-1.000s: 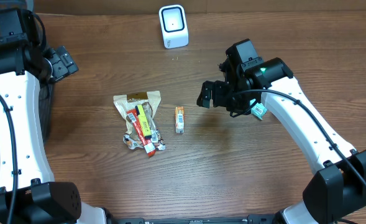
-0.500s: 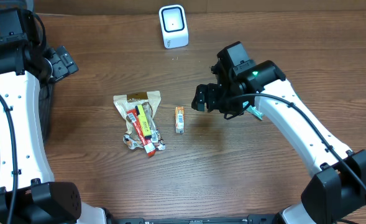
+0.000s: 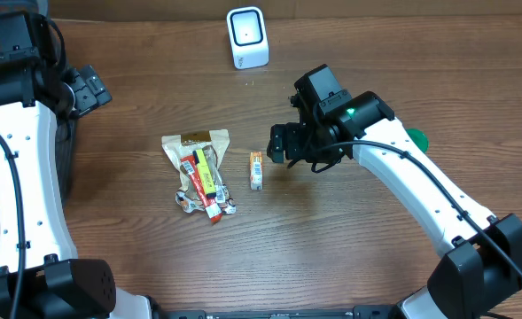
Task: Scan the item barcode
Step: 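Move the right gripper left over the small orange box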
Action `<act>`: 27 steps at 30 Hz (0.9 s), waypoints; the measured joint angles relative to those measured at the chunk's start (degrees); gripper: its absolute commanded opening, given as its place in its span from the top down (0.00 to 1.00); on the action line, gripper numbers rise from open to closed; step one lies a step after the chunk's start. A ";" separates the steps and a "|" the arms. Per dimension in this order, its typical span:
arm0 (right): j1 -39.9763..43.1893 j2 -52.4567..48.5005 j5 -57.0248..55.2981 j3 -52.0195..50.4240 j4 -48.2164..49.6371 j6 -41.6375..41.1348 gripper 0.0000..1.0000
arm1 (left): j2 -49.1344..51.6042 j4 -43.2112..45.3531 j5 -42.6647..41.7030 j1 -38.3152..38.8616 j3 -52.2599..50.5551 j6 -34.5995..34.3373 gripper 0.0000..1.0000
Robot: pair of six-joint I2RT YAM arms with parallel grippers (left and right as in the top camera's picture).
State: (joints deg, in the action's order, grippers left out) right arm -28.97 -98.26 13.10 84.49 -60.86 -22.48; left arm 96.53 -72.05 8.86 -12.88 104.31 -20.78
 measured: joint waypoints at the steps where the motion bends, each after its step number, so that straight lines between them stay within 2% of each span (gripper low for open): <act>1: 0.00 0.02 -0.22 0.00 0.02 0.00 0.08 | 0.00 0.00 0.00 0.00 0.00 0.00 0.00; 27: 0.00 0.00 -1.11 0.00 0.11 -0.02 0.08 | 0.00 0.00 0.00 0.00 0.00 0.00 0.00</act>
State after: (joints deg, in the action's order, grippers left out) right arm -28.97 -98.26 11.99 84.49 -60.75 -22.50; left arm 96.53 -72.05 8.86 -12.88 104.31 -20.78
